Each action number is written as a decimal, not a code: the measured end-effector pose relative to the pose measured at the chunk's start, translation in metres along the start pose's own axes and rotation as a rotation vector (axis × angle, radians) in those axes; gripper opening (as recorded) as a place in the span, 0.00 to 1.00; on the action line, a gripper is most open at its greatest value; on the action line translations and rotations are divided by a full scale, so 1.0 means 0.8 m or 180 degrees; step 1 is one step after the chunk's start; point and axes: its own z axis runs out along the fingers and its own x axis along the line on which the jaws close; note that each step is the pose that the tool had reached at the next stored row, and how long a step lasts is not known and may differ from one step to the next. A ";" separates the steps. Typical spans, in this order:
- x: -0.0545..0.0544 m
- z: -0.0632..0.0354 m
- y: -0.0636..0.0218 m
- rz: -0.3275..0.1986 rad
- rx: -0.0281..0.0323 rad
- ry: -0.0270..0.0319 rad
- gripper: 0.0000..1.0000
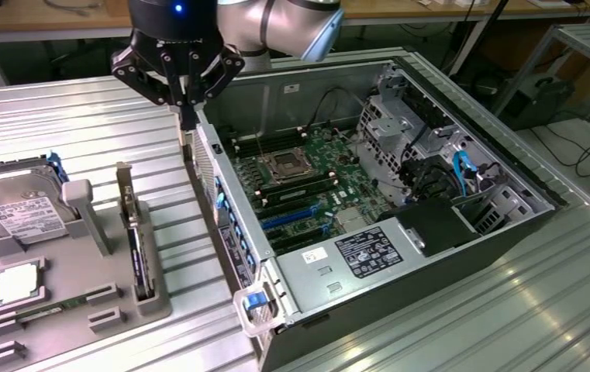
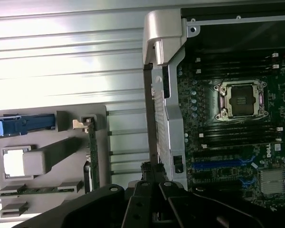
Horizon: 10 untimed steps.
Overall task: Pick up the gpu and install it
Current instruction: 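Reach for the gpu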
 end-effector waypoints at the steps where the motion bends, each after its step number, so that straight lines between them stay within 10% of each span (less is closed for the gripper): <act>1: 0.002 0.000 0.000 0.0000 0.0000 0.0000 0.11; 10: 0.016 0.000 -0.002 0.0000 0.0000 0.0000 0.11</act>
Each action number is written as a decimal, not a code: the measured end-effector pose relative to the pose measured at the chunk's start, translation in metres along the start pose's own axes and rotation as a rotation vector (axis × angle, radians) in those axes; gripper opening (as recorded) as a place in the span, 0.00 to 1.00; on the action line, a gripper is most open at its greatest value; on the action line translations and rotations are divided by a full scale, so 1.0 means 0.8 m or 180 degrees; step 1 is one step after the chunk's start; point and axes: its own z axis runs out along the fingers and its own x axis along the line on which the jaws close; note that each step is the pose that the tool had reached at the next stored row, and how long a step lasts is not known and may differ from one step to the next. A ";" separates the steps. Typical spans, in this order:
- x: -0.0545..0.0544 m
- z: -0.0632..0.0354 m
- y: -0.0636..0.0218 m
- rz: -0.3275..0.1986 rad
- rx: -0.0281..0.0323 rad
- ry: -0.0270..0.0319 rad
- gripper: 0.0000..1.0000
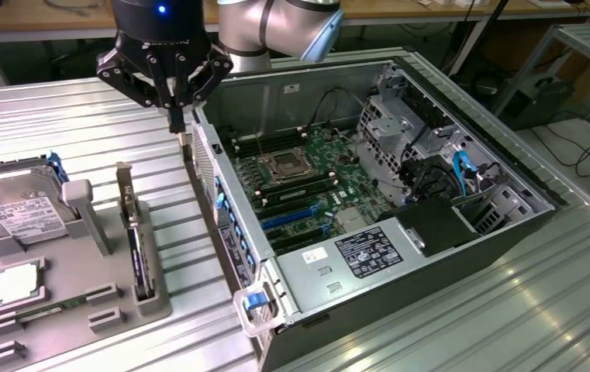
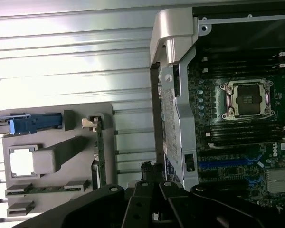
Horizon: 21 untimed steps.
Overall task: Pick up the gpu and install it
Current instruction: 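Reach for the gpu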
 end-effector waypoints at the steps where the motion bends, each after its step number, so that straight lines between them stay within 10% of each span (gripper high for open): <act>1: 0.002 0.000 0.000 0.0000 0.0000 0.0000 0.11; 21: 0.032 -0.001 -0.005 -0.0001 0.0000 0.0000 0.11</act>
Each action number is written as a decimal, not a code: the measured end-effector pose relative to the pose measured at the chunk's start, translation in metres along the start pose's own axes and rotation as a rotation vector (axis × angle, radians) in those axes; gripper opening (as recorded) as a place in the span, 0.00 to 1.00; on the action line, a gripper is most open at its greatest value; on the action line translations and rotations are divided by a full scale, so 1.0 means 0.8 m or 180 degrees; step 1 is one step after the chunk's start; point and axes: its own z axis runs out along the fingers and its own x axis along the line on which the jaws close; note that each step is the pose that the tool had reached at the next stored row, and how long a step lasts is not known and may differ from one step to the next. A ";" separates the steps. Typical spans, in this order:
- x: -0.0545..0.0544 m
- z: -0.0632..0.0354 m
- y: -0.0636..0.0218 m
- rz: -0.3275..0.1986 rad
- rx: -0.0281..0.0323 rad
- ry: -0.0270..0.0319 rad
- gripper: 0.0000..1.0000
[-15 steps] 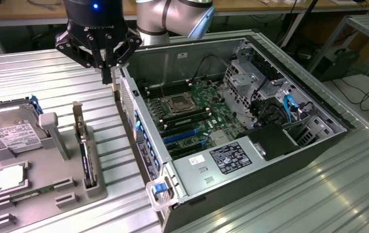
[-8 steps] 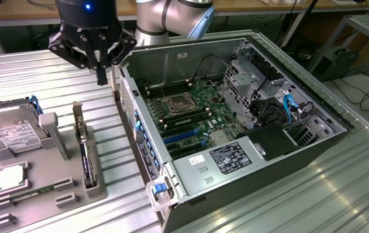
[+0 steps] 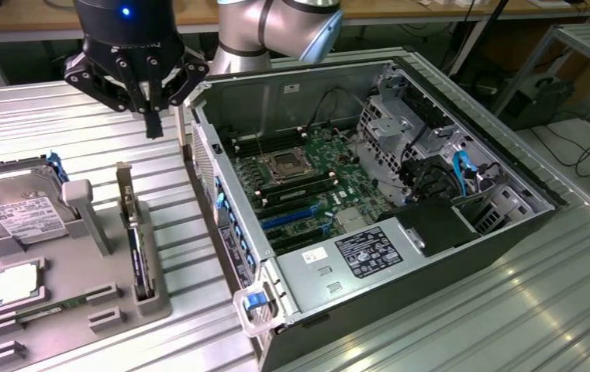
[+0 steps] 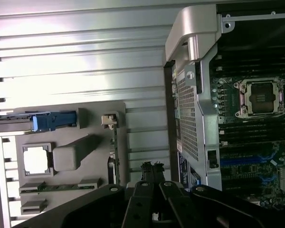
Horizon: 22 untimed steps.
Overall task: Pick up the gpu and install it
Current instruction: 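Reach for the gpu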
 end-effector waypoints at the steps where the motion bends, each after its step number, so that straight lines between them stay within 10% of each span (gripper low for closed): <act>1: 0.002 0.000 0.000 0.0000 0.0000 0.0000 0.11; 22: 0.043 -0.001 -0.006 -0.0003 0.0000 0.0000 0.11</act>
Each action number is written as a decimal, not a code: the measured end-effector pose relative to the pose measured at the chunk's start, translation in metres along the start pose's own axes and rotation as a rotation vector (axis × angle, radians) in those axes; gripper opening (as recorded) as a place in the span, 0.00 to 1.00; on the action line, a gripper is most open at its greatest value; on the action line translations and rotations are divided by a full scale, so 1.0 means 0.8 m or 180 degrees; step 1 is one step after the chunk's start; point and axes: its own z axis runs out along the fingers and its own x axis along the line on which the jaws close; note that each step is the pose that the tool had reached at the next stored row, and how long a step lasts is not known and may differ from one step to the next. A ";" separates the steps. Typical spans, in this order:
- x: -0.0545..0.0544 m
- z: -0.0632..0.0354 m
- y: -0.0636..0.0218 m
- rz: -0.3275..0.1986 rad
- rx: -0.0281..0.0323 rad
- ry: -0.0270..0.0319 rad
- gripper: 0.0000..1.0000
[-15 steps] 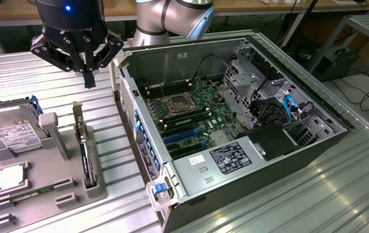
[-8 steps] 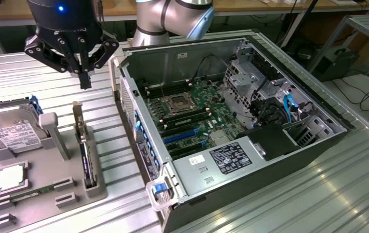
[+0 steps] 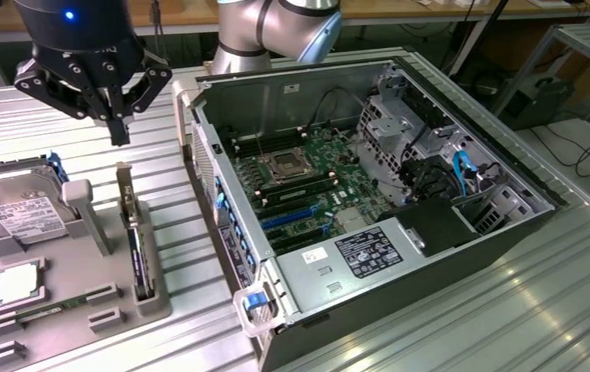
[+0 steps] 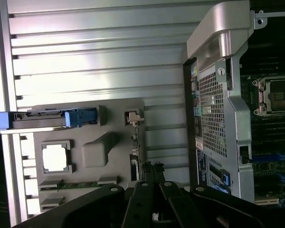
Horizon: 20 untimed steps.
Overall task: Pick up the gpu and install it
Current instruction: 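Reach for the gpu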
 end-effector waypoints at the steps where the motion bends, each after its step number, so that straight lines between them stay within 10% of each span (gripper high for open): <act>1: 0.004 0.000 0.000 0.0000 0.0000 0.0000 0.11; 20: 0.025 0.004 -0.030 -0.0066 -0.0007 0.0006 0.11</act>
